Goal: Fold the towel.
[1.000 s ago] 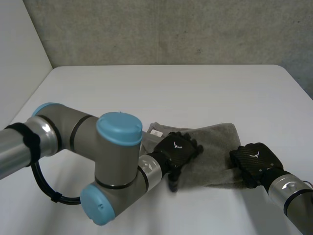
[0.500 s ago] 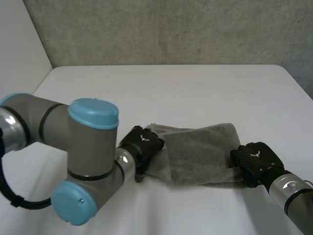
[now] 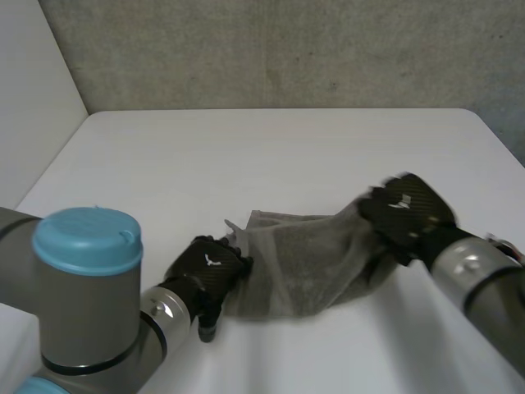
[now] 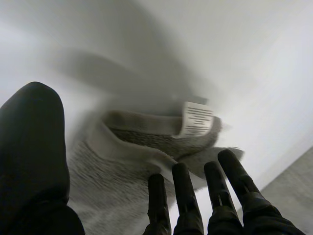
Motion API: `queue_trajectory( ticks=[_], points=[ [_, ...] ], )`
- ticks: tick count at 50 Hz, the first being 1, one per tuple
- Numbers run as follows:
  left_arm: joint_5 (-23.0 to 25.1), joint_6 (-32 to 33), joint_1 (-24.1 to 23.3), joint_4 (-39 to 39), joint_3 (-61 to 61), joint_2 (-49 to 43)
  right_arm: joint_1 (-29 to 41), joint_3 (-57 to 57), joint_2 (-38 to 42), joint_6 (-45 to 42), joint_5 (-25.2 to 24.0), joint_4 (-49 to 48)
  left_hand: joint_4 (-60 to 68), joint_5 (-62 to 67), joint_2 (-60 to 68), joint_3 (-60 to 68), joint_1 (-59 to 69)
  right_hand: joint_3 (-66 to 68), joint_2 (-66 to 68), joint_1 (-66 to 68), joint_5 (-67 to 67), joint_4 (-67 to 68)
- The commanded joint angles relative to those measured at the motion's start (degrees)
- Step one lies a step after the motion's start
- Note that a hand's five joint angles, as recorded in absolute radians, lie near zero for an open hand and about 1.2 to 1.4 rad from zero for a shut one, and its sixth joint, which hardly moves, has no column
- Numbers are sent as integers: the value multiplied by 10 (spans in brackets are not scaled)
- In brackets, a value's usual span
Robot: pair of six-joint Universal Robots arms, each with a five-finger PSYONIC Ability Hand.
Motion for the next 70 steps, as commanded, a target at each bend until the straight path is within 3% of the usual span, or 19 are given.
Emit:
queue_trajectory(
  ticks=[1,6,13,14,15,16,17,19,25,27,33,38,42,52,63,70],
  points=[
    [-2,-35,53,-1,-14,61,161,-118,85,-4,11,13,-81,-161,-86,-73,-78,37,44,67,37,36],
    [-3,-87,95,-1,-22,109,248,-182,179,-5,11,14,-99,-180,-105,-92,-96,37,44,67,37,36],
    [1,-127,156,0,-27,153,263,-197,228,8,28,15,-103,-183,-108,-95,-100,37,44,67,37,36],
    [1,-127,156,0,-27,153,262,-195,227,18,34,15,-103,-183,-108,-95,-100,-60,-54,-31,-61,-62],
    [2,-127,156,0,-25,153,262,-195,227,18,34,15,-103,-183,-108,-95,-100,-61,-55,-32,-62,-63],
    [1,-128,155,4,-21,152,261,-194,220,43,39,15,-103,-183,-108,-95,-100,-239,-233,-210,-240,-241],
    [1,-128,155,4,-21,152,261,-194,220,43,39,15,-103,-183,-108,-95,-100,-241,-235,-212,-242,-243],
    [2,-128,153,14,-11,144,252,-188,176,124,52,15,-103,-183,-108,-95,-100,-663,-656,-633,-663,-664],
    [-1,-134,134,34,23,111,199,-155,87,278,52,26,-98,-178,-103,-90,-95,-663,-656,-633,-663,-664],
    [-5,-144,102,34,57,81,171,-147,60,301,50,31,-96,-176,-101,-88,-93,-663,-656,-633,-663,-664],
    [-6,-168,67,34,99,42,83,-123,24,313,33,45,-91,-171,-96,-83,-88,-663,-656,-633,-663,-664],
    [-8,-214,10,30,148,-24,48,-117,28,313,10,46,-86,-166,-91,-78,-83,-663,-656,-633,-663,-664],
    [-11,-233,-10,30,165,-60,40,-111,54,313,-6,44,-84,-165,-90,-76,-81,-663,-656,-633,-663,-664],
    [-69,-266,-18,30,210,-168,49,-141,202,313,-12,40,-86,-166,-91,-78,-83,-663,-656,-633,-663,-664],
    [-74,-262,-2,33,157,-173,73,-207,305,320,-6,38,-91,-171,-96,-83,-88,-663,-656,-633,-663,-664],
    [-74,-261,7,31,156,-163,85,-232,319,321,0,42,-93,-173,-98,-85,-89,-663,-656,-633,-663,-664]
  ],
)
